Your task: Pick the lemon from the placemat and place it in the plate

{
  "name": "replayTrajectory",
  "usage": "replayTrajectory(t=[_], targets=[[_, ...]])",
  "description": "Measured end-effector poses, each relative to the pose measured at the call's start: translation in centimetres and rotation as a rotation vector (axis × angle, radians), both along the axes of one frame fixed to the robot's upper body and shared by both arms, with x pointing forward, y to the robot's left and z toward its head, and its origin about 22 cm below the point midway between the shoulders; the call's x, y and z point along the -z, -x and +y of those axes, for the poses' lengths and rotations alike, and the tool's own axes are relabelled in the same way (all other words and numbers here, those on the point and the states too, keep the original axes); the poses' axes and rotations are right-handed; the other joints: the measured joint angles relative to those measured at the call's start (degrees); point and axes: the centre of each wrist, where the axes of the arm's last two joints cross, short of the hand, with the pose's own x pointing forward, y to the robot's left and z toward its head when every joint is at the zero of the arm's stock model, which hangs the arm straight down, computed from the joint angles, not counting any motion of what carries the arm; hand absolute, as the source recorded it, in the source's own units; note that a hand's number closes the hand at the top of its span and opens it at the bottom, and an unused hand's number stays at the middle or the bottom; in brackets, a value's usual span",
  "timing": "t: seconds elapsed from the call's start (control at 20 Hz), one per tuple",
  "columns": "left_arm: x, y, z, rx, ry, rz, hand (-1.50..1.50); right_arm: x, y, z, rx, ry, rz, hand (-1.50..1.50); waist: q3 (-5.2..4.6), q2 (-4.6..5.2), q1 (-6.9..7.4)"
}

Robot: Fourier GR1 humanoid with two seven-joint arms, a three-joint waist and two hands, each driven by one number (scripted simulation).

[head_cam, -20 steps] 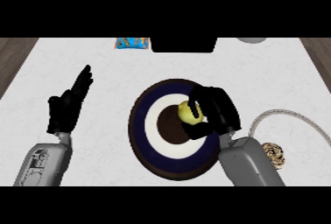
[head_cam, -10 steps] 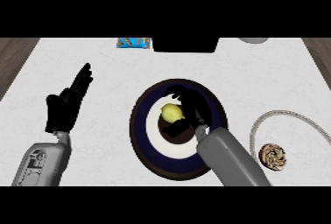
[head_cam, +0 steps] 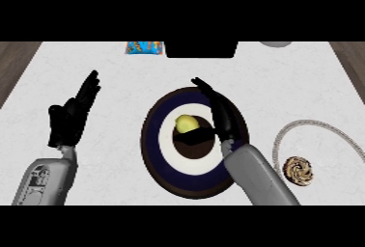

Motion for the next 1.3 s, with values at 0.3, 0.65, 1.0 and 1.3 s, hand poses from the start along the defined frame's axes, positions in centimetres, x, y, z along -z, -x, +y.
replayTrajectory(t=[0.3,0.65,1.0,1.3], targets=[[0.1,0.3,0.5,-0.009,-0.005,0.005,0.00,-0.5,-0.1,-6.4,0.175,-0.162,-0.006,-1.50,-0.02,-0.14,-0.70],[0.1,0.6,0.2,-0.012,-0.002,0.010,0.00,0.6,2.1,-16.0,0.272,-0.239,-0.004,-1.50,-0.03,-0.13,-0.74],[-0.2,0.2,0.2,-0.010,-0.001,0.007,0.00,2.7,4.4,-23.8,0.261,-0.246,0.004,-1.50,-0.04,-0.06,-0.51],[-0.7,0.6,0.2,-0.005,0.002,0.004,0.00,4.6,4.8,-27.8,0.265,-0.261,0.003,-1.50,-0.04,-0.04,-0.27]])
